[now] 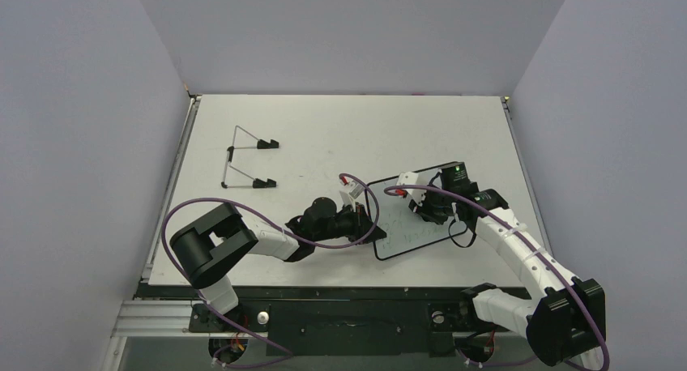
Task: Erase the whiteboard
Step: Erase the whiteboard at the center of the board.
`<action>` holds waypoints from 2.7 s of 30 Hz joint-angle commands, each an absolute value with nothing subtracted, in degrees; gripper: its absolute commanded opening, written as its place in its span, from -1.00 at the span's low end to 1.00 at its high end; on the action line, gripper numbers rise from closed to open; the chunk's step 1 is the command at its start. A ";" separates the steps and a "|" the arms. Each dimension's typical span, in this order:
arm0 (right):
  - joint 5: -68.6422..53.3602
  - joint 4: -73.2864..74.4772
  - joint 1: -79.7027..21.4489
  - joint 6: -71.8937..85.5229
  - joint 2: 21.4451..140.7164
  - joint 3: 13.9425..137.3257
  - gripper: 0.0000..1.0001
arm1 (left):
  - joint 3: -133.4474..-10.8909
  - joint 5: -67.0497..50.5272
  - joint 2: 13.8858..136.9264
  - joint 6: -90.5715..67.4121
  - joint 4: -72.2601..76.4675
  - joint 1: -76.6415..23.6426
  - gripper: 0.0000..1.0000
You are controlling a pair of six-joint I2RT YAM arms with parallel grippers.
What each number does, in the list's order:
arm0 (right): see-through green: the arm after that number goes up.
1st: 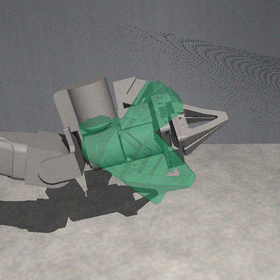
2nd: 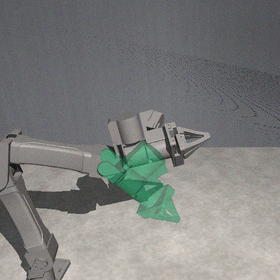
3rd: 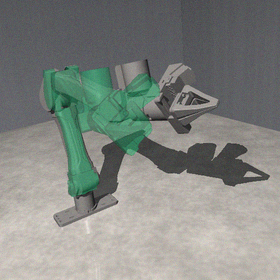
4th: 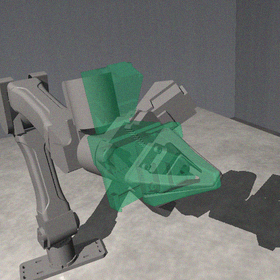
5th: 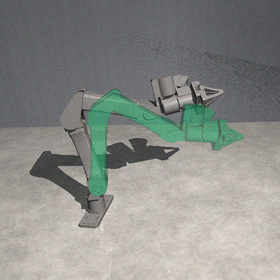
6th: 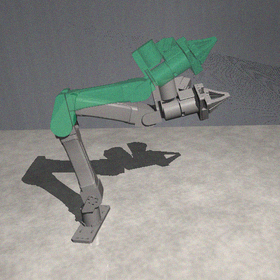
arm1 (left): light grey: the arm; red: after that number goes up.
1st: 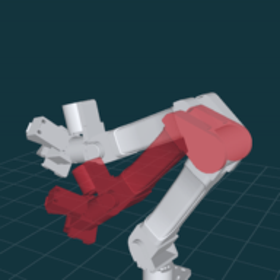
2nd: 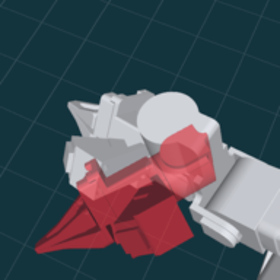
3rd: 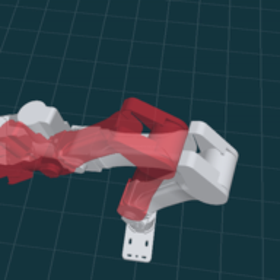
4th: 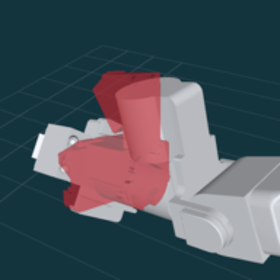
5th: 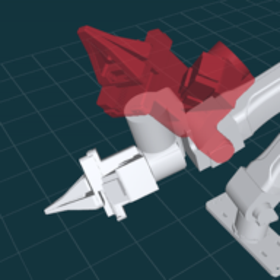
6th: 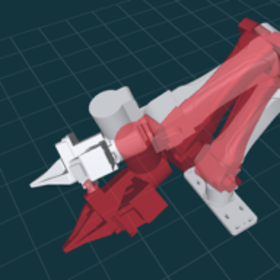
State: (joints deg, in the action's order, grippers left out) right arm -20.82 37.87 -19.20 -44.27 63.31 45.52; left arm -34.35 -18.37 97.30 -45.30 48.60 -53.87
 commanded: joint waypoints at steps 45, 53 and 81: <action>-10.30 34.37 -18.33 -37.78 65.95 49.76 -1.00 | -35.19 -19.19 96.59 -42.71 48.24 -54.32 -1.00; -16.89 41.15 -18.49 -43.64 66.61 50.96 -1.00 | -35.16 -19.08 96.37 -42.64 48.14 -54.45 -1.00; -8.78 32.08 -17.77 -37.99 65.36 47.69 -1.00 | -34.70 -18.81 95.59 -41.93 47.49 -54.43 -1.00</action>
State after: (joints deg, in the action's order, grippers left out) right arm -6.87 33.89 -17.98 -38.06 65.47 47.46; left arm -34.35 -17.82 96.97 -44.36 48.10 -53.91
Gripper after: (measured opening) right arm 0.183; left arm 0.034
